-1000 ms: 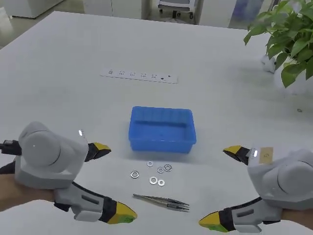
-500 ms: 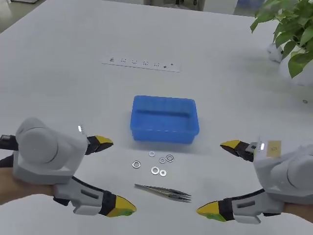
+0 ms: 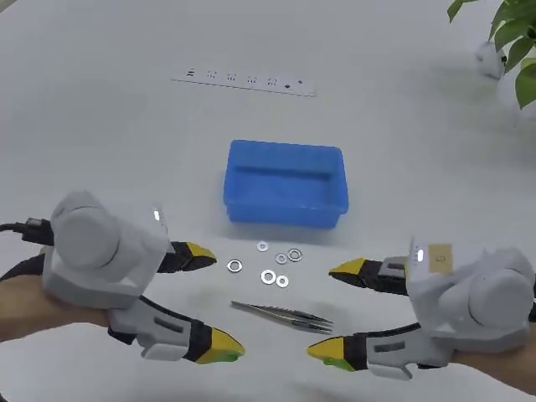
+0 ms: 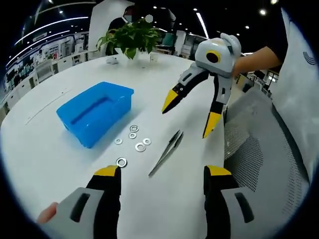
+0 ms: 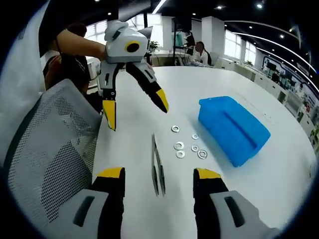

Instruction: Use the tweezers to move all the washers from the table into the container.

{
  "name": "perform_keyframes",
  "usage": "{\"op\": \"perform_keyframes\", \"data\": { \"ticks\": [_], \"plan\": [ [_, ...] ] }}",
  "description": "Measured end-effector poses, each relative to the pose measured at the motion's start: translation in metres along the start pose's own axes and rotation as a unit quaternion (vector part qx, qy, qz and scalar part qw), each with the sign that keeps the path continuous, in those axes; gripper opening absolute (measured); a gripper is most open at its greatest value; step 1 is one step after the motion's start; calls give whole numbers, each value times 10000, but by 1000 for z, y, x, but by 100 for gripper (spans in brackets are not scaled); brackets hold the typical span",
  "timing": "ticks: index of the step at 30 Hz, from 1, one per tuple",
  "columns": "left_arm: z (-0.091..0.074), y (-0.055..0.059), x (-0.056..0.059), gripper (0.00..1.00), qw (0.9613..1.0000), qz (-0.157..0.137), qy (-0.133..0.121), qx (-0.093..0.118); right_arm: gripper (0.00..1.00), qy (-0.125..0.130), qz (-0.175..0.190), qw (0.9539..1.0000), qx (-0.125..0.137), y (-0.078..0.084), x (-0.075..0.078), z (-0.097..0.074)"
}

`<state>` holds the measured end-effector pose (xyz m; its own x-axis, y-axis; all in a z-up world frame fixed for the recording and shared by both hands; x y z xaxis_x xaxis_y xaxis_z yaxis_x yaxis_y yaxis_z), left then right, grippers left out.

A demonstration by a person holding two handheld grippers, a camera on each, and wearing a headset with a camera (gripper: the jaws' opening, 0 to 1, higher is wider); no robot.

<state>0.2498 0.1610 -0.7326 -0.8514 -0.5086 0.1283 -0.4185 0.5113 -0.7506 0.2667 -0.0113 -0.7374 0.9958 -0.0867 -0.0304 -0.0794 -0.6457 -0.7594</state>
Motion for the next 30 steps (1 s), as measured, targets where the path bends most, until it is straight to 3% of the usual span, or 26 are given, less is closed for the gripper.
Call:
{"op": "perform_keyframes", "data": {
  "ticks": [2, 8, 12, 16, 18, 20, 21, 23, 26, 30],
  "plan": [
    [5, 1, -1, 71, 9999, 76, 40, -71, 51, -51, -10, 10000, -41, 2, 0, 7],
    [20, 2, -4, 51, 9991, 315, 162, -235, 30, -166, -90, 9997, -123, -1, 2, 22],
    [27, 4, -8, 43, 9987, 298, 182, -361, 24, -298, -288, 9984, -395, 2, 4, 29],
    [32, 7, -6, 35, 9966, 486, 292, -591, 19, -383, -283, 9975, -530, 3, 7, 33],
    [34, 5, -5, 31, 9962, 551, 325, -593, 18, -423, -270, 9970, -597, 4, 8, 36],
    [36, 5, -4, 30, 9957, 549, 406, -623, 16, -496, -370, 9954, -728, 5, 7, 37],
    [37, 6, -3, 30, 9952, 590, 430, -656, 15, -518, -532, 9952, -636, 2, 8, 39],
    [39, 4, -5, 28, 9948, 645, 409, -673, 12, -564, -500, 9945, -725, 3, 7, 40],
    [39, 3, -7, 28, 9950, 615, 413, -673, 10, -644, -971, 9901, -779, 3, 6, 40],
    [38, 3, -7, 27, 9940, 688, 438, -728, 8, -589, -980, 9899, -833, 2, 5, 41]
  ]
}}
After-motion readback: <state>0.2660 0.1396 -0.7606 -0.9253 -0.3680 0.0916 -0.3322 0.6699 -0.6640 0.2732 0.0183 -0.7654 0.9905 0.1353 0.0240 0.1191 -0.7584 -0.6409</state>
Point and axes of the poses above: the centre of the closed fingertips' face, and the gripper's own axes: z roughly forward along the fingers, x roughly to its right, y roughly out of its underside, the point moved 7 cm from there along -z, roughly backward along the fingers, and after that the axes turned 2 degrees about -y, right-handed, at the moved point
